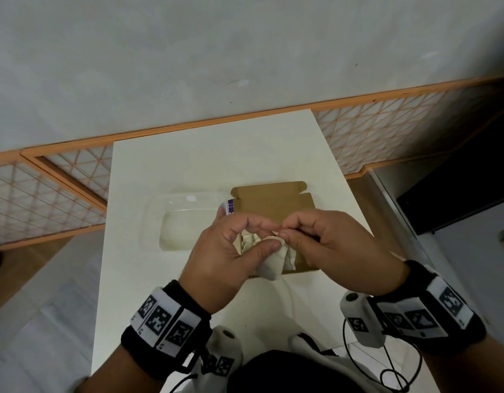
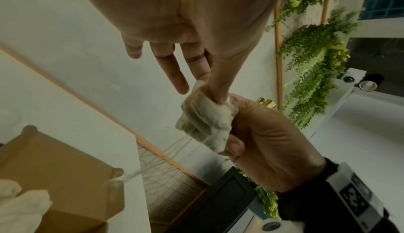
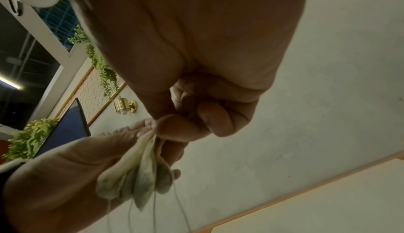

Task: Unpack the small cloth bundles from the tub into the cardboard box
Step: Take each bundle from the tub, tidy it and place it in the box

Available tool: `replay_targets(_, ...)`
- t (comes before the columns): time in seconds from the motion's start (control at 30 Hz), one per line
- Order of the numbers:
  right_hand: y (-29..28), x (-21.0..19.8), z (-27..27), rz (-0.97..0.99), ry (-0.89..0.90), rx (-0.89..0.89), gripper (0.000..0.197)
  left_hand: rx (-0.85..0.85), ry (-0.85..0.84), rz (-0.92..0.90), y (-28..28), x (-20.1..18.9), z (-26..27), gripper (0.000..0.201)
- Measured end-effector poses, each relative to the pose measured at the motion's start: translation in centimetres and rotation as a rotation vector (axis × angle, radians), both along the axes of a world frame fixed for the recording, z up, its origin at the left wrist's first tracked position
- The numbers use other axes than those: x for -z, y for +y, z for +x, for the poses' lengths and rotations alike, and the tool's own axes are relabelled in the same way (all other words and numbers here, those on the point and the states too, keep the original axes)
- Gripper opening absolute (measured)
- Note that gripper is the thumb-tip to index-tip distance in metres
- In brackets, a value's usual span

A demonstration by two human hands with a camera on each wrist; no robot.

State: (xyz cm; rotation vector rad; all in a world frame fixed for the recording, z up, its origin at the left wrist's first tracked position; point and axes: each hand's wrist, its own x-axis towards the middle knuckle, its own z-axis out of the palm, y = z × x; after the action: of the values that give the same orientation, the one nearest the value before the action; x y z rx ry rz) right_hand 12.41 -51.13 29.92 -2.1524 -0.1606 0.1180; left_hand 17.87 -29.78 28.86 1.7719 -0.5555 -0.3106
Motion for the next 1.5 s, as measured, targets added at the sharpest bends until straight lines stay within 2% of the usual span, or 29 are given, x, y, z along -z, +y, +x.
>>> replay_targets(0.1,0.2,0.0,0.1,0.065,0.025,0.005,0.018,0.007,0.098,-0.088,0.2,0.7,0.0,0.019)
replay_targets(0.3,0.8,1.0,-0.1,0.321,0.149,0.018,0.013,-0.091,0.144,-0.179,-0.3,2.2,0.5,0.021)
replay_targets(0.43,1.2,2.6,0.3,0.328,0.123,0.101,0.009,-0.132,0.154,-0.231,-1.2,2.4,0.9,0.025)
replay_targets(0.57,0.7,4.0,1.1,0.172,0.072,0.167,0.012,-0.136,0.163,-0.219,-1.6,3.6,1.4,0.028)
replay_targets(0.63,-0.2,4.6,1.3,0.05,0.053,0.171,0.015,-0.15,0.18,-0.127,-1.3,4.8,1.8,0.026)
replay_targets(0.73,-2.0,5.3,1.1,-0.099,0.044,0.202,0.022,-0.145,0.189,0.2,-0.2,7.8,2.1,0.018)
replay_targets(0.87,-2.9,7.7,0.7,-0.168,0.095,0.221,0.03,0.002,0.204,0.592,0.9,12.5,1.7,0.018)
replay_targets(0.97,-2.1,11.0,0.9,-0.221,0.185,0.184,0.025,0.098,0.198,0.794,1.0,14.8,1.1,0.022)
replay_targets(1.13,-1.1,18.7,2.7,-0.33,0.379,0.09,0.032,0.144,0.181,0.95,0.3,17.6,0.7,0.032)
replay_targets(1.23,-0.5,21.8,3.5,-0.332,0.434,0.075,0.034,0.161,0.179,0.995,-0.1,18.6,0.7,0.027)
replay_targets(1.33,0.2,23.6,3.9,-0.353,0.444,0.058,0.041,0.164,0.19,1.018,-0.4,19.5,0.7,0.025)
replay_targets(1.5,0.6,24.3,4.1,-0.301,0.493,0.017,0.039,0.144,0.187,1.02,-0.9,20.5,1.1,0.026)
